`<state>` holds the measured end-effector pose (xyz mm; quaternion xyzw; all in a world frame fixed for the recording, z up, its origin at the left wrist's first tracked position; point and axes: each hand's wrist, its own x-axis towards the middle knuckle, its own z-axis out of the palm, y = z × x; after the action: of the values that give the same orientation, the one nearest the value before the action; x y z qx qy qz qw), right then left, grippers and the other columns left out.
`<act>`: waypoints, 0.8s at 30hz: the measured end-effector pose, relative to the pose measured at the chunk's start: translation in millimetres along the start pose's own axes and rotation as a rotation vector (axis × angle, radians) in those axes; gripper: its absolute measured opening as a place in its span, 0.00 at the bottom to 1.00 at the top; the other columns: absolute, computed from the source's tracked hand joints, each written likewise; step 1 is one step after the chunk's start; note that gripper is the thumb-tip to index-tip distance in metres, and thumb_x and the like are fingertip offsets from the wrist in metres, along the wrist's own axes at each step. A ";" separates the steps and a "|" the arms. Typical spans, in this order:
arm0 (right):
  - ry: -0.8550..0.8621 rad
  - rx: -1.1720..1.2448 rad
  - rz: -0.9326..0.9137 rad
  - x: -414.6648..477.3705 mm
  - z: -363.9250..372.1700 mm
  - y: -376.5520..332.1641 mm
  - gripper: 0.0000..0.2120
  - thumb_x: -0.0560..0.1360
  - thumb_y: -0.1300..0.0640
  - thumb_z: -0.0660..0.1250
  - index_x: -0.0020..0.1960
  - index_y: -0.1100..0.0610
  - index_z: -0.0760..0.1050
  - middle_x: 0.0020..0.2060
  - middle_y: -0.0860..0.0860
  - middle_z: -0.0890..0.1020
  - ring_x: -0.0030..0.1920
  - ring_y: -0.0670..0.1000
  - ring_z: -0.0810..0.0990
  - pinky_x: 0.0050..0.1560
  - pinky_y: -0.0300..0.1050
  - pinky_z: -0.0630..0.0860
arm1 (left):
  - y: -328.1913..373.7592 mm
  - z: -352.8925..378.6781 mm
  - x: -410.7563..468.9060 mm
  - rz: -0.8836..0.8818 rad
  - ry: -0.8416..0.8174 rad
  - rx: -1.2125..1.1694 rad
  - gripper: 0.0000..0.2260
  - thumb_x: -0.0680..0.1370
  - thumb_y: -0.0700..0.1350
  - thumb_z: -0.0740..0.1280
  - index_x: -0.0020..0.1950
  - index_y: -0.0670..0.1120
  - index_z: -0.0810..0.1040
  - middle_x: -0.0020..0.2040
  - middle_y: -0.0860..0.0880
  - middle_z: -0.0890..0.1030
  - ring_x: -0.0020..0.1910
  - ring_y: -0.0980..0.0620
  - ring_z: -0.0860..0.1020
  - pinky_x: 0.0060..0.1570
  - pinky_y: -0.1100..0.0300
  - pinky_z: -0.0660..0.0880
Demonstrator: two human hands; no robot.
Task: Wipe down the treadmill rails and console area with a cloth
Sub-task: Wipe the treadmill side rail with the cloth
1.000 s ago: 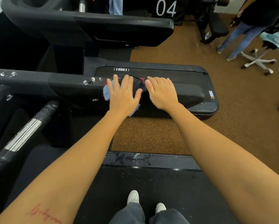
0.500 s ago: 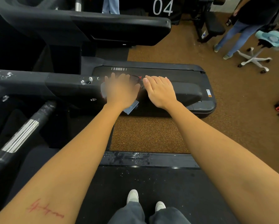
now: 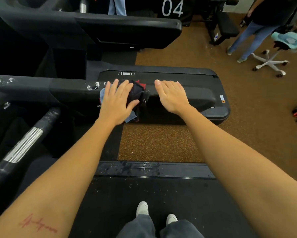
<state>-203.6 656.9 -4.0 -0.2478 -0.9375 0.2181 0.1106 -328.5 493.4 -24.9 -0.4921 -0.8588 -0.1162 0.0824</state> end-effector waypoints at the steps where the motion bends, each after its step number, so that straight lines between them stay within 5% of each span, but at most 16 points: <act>1: -0.002 -0.002 0.001 0.0 0.2 -0.1 0.25 0.82 0.46 0.41 0.69 0.55 0.68 0.65 0.51 0.75 0.67 0.52 0.69 0.72 0.54 0.53 | -1.4 -2.3 4.4 -0.020 0.000 -0.002 0.27 0.79 0.58 0.56 0.73 0.44 0.61 0.73 0.44 0.64 0.74 0.41 0.55 0.72 0.47 0.43; 10: 0.003 -0.040 0.008 2.2 3.8 1.3 0.26 0.82 0.45 0.41 0.70 0.54 0.67 0.66 0.50 0.74 0.68 0.53 0.68 0.72 0.55 0.53 | 25.3 -9.3 38.1 -0.331 -0.063 -0.117 0.24 0.80 0.56 0.53 0.69 0.41 0.66 0.71 0.42 0.66 0.74 0.41 0.55 0.72 0.45 0.45; 18: 0.027 -0.084 0.007 0.9 5.8 1.5 0.25 0.82 0.45 0.43 0.71 0.53 0.65 0.68 0.49 0.72 0.69 0.53 0.66 0.73 0.54 0.52 | 14.7 5.2 3.8 -0.062 0.020 -0.008 0.27 0.80 0.57 0.53 0.73 0.42 0.61 0.74 0.42 0.63 0.74 0.39 0.55 0.72 0.45 0.46; 24: 0.036 -0.094 0.009 -2.1 5.5 0.2 0.24 0.82 0.45 0.45 0.72 0.54 0.64 0.69 0.50 0.71 0.70 0.53 0.64 0.73 0.53 0.51 | 0.5 -0.6 22.2 -0.044 0.023 -0.056 0.23 0.79 0.56 0.56 0.68 0.43 0.68 0.66 0.44 0.72 0.68 0.42 0.66 0.71 0.46 0.55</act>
<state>-203.5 654.0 -9.2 -0.2610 -0.9434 0.1696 0.1146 -339.3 511.7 -18.6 -0.4736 -0.8650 -0.1475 0.0761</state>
